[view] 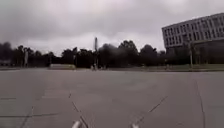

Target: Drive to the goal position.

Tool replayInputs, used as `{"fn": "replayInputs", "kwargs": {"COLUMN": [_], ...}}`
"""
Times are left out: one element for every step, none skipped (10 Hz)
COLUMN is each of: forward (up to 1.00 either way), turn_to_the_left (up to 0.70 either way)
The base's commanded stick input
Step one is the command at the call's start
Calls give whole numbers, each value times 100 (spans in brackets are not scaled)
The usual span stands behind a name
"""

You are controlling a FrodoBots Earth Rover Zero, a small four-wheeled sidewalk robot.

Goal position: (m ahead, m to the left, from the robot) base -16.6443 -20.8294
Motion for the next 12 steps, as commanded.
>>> {"fn": "replayInputs", "kwargs": {"forward": [70, 70, 70, 70, 70, 70, 70, 70, 70, 70, 70, 70], "turn_to_the_left": [0, 0, 0, 0, 0, 0, 0, 0, -6, -19, -31, -31]}}
